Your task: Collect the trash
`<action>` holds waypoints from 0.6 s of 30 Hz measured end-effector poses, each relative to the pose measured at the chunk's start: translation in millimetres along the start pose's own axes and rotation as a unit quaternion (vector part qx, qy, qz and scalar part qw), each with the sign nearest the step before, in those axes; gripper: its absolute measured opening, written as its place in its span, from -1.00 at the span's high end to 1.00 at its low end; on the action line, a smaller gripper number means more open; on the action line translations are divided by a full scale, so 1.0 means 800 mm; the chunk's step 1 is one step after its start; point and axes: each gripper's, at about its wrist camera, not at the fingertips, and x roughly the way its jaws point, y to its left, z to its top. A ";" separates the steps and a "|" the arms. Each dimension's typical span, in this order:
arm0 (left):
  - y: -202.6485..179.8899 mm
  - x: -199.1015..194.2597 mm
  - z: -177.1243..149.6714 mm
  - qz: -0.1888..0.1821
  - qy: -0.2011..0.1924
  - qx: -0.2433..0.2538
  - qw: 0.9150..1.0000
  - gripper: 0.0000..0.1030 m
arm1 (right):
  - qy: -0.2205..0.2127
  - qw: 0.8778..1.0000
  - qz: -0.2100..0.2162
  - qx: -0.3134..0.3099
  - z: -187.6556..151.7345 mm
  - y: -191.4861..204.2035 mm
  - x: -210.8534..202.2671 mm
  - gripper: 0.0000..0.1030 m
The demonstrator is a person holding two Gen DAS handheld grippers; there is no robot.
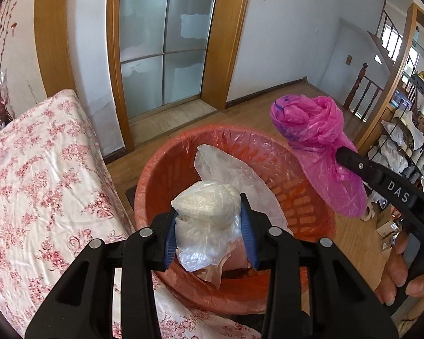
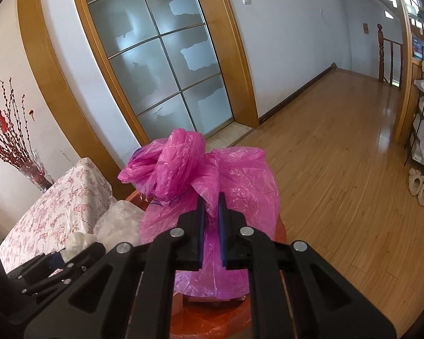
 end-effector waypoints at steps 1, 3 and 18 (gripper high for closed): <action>0.000 0.002 -0.001 -0.001 0.002 -0.001 1.000 0.24 | 0.001 1.000 0.002 0.001 0.000 -0.002 0.001 0.79; 0.000 0.005 -0.003 -0.002 0.006 -0.005 1.000 0.21 | 0.003 1.000 0.005 0.003 0.001 -0.003 0.006 0.73; 0.021 -0.007 -0.018 0.017 0.013 -0.028 0.999 -0.14 | -0.002 1.000 0.002 0.006 -0.012 -0.006 -0.007 0.19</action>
